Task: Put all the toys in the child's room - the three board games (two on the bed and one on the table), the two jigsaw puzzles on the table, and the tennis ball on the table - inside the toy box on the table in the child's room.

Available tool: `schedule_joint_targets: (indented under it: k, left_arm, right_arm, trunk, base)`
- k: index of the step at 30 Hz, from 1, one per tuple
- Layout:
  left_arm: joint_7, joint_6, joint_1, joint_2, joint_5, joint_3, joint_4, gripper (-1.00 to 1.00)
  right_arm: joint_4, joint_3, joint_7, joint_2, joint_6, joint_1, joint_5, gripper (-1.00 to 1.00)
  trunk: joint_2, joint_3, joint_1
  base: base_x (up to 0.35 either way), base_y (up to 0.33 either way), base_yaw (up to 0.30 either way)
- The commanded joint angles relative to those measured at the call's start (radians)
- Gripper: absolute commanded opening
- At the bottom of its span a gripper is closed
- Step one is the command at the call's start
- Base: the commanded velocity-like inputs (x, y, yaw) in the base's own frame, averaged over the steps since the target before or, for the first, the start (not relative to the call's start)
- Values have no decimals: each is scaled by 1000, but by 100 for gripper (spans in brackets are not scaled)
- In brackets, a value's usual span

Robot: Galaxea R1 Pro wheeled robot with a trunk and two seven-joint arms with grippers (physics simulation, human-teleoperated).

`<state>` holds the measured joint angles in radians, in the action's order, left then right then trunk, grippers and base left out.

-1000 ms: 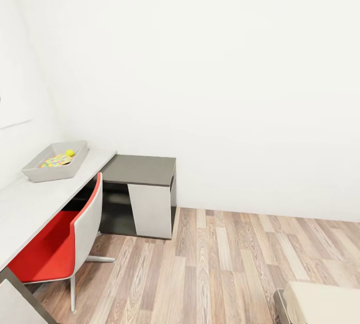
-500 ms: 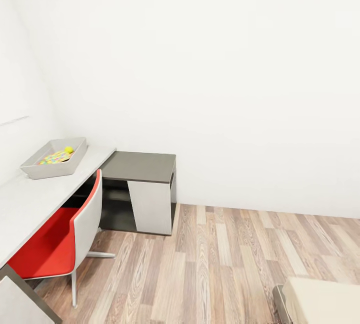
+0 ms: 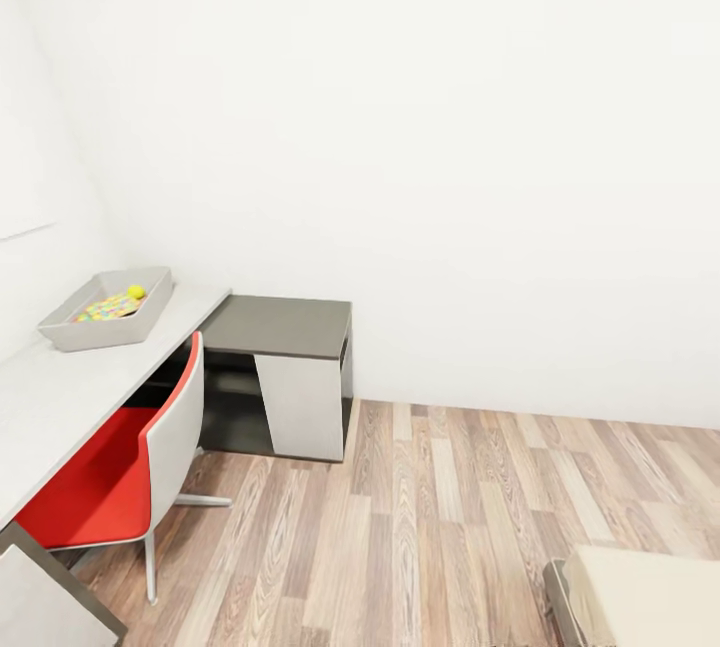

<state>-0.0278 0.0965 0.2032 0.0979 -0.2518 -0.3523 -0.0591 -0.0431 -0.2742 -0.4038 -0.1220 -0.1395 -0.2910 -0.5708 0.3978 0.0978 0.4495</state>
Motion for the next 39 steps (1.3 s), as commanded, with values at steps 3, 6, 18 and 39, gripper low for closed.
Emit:
schedule_joint_targets:
  k: [3, 6, 18, 39]
  left_arm:
    - [-3, 3, 1, 0, -10, -8, 1, 100]
    - [-3, 3, 1, 0, -9, -8, 1, 100]
    - [-3, 3, 1, 0, -10, -7, 1, 100]
    - [-3, 2, 1, 0, -2, -5, -1, 100]
  right_arm:
    - [0, -8, -3, -1, -5, -1, -9, 100]
    - [0, -8, -3, -1, -5, 0, -9, 100]
    - [0, -8, -3, 1, -57, 17, 36, 100]
    - [-1, 1, -6, 17, -113, 33, 20, 100]
  trunk:
    - [2, 7, 1]
    - [2, 12, 1]
    - [2, 26, 1]
    - [2, 27, 1]
  base:
    - [0, 0, 0]
    - [0, 0, 0]
    - [0, 0, 0]
    - [0, 0, 0]
